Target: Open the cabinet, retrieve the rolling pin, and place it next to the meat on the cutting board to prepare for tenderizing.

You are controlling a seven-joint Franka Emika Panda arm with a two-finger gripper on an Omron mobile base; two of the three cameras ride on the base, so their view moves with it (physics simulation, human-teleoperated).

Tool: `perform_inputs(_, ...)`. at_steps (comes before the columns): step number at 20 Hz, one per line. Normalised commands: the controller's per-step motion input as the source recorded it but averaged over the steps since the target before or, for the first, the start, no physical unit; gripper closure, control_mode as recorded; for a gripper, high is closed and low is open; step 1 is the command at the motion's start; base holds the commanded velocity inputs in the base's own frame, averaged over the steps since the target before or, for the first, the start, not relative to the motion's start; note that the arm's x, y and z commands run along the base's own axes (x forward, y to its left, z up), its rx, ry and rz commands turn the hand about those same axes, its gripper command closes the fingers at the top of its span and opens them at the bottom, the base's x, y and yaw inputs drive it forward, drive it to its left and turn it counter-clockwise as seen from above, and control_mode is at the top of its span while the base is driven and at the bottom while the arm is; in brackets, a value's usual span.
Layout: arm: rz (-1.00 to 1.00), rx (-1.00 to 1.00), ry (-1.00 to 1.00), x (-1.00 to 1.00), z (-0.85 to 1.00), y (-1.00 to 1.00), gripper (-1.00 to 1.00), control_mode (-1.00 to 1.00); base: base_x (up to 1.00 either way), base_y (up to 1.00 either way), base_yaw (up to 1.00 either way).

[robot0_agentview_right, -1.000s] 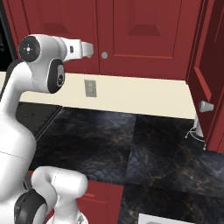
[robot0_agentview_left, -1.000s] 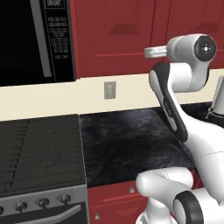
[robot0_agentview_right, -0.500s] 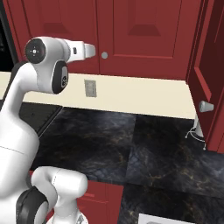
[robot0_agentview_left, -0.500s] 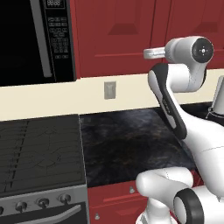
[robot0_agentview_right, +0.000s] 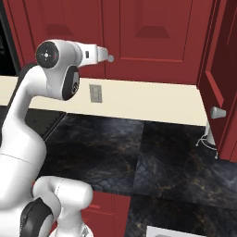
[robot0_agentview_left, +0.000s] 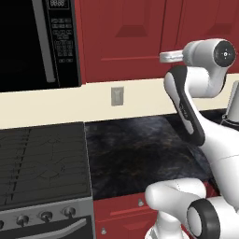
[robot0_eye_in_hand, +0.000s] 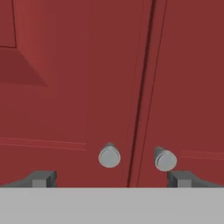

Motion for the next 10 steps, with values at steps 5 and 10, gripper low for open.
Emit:
perform_inputs(5,0.0,0.01,0.0,0.08,-0.01,-0.05,-1.0,-1.0,0.0,0.0,0.0)
perform_inputs(10,0.0,0.01,0.0,0.22,-0.08,0.01,-1.0,-1.0,0.0,0.0,0.0)
